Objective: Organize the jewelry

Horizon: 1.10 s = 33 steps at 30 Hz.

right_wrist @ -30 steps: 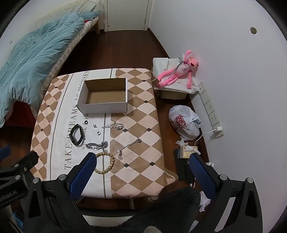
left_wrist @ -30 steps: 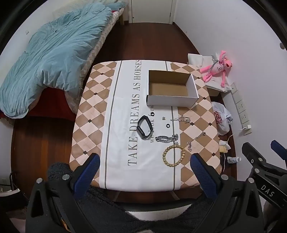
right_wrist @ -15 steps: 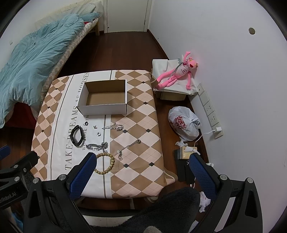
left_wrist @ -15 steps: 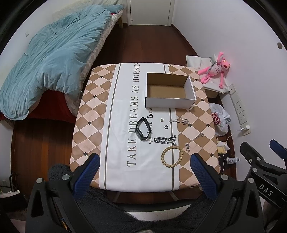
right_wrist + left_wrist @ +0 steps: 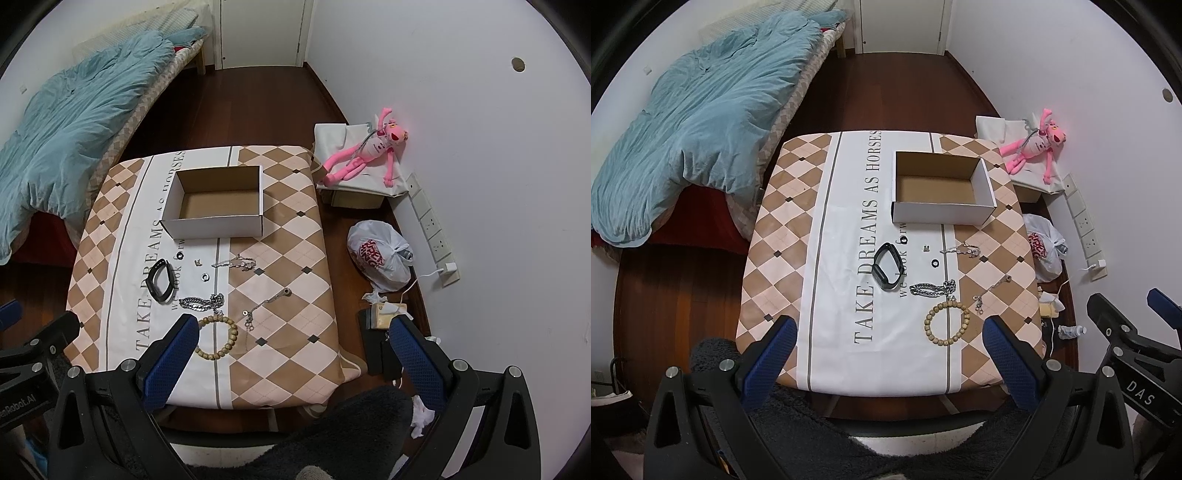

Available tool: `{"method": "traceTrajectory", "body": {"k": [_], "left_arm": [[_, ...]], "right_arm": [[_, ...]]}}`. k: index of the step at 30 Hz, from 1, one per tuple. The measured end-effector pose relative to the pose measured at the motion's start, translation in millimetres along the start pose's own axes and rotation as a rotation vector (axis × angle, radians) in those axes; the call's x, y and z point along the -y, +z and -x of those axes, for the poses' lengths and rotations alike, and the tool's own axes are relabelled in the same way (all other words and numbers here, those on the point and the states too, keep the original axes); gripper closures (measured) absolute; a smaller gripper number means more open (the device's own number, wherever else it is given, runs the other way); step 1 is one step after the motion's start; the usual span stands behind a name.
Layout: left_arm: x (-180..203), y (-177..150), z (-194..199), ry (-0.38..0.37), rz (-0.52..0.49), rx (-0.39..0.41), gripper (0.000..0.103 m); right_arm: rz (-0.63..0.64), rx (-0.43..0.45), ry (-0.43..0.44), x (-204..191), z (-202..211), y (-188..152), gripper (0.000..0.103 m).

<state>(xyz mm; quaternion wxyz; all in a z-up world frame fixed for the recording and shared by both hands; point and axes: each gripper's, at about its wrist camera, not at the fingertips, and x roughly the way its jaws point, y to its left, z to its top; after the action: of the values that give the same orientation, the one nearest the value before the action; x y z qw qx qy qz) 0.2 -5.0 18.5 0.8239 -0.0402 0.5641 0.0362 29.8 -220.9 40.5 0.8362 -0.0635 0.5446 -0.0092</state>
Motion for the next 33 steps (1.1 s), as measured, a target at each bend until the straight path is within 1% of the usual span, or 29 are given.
{"method": "traceTrajectory", "body": {"k": [12, 13, 15, 21, 24, 32, 33], "left_arm": [[-2, 0, 3, -0.003, 0.004, 0.005, 0.0], [-1, -1, 3, -0.002, 0.004, 0.004, 0.0], [-1, 0, 3, -0.002, 0.003, 0.004, 0.0], [-1, 0, 4, -0.004, 0.004, 0.002, 0.0], [1, 0, 4, -0.003, 0.001, 0.005, 0.0], [4, 0, 4, -0.004, 0.0, 0.005, 0.0], [5, -1, 4, -0.004, 0.0, 0.005, 0.0]], "right_arm": [[-0.002, 0.006, 0.002, -2, 0, -2, 0.0], [-0.002, 0.007, 0.004, 1, 10, 0, 0.0], [-0.003, 0.009, 0.003, 1, 12, 4, 0.0], [-0.003, 0.01, 0.004, 1, 10, -1, 0.0], [-0.003, 0.012, 0.003, 3, 12, 3, 0.0], [-0.002, 0.014, 0.003, 2, 11, -3, 0.0], [-0.002, 0.014, 0.003, 2, 12, 1, 0.0]]}}
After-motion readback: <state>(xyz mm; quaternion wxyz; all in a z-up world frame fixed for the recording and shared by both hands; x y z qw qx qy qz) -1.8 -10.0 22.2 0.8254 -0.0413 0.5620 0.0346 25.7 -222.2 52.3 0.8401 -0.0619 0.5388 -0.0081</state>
